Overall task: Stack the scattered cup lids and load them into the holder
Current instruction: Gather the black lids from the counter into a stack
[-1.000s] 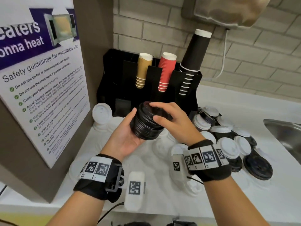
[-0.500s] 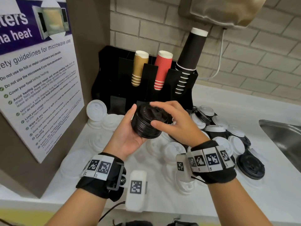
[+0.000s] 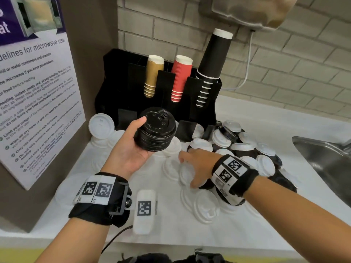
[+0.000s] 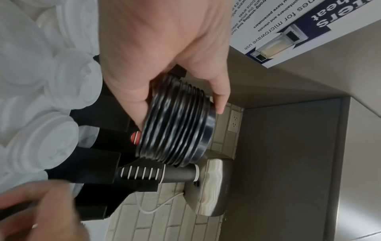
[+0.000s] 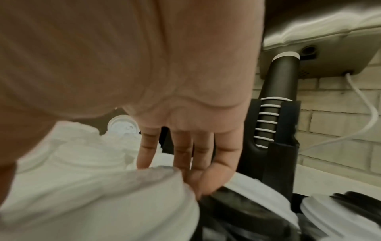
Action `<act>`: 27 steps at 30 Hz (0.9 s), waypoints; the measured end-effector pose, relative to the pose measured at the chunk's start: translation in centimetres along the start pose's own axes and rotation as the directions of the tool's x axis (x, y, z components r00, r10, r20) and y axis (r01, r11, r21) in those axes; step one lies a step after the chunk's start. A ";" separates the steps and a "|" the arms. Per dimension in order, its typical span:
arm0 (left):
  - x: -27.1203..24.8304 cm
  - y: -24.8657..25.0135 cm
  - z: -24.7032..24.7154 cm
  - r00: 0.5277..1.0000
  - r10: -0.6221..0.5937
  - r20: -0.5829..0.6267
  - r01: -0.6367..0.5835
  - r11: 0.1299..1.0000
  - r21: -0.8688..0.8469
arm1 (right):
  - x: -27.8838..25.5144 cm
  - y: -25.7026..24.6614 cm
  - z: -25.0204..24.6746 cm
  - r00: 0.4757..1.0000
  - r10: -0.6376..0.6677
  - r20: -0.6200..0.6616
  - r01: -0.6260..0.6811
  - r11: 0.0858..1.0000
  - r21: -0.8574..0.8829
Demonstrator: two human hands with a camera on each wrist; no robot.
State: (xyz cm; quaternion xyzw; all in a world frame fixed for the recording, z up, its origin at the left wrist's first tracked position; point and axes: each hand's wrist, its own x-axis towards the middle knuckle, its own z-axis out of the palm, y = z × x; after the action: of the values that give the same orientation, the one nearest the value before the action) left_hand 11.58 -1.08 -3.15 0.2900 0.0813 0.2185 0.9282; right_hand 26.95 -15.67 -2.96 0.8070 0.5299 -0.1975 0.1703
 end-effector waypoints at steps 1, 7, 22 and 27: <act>0.0 0.1 0.0 1.000 0.006 0.001 -0.006 1.000 0.002 | 0.2 0.0 -0.3 0.999 -0.016 -0.052 0.019 0.998 0.055; 0.1 0.1 0.4 1.000 0.008 0.007 -0.008 1.000 0.002 | 0.1 0.7 -3.5 0.985 -0.059 -0.163 0.080 0.989 0.124; 0.3 -0.5 0.8 0.997 -0.037 -0.068 0.033 0.998 -0.060 | -1.1 2.6 -1.8 0.994 -0.061 -0.094 0.080 0.972 0.221; 0.2 -0.6 0.7 0.997 0.013 -0.070 -0.017 0.999 -0.050 | -2.0 3.8 -3.5 0.929 -0.010 -0.371 0.224 0.812 0.539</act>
State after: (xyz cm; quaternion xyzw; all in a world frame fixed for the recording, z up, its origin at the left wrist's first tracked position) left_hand 12.19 -1.79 -2.94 0.2592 0.1058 0.2375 0.9302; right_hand 30.28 -16.97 1.34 0.8076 0.5171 -0.2107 -0.1898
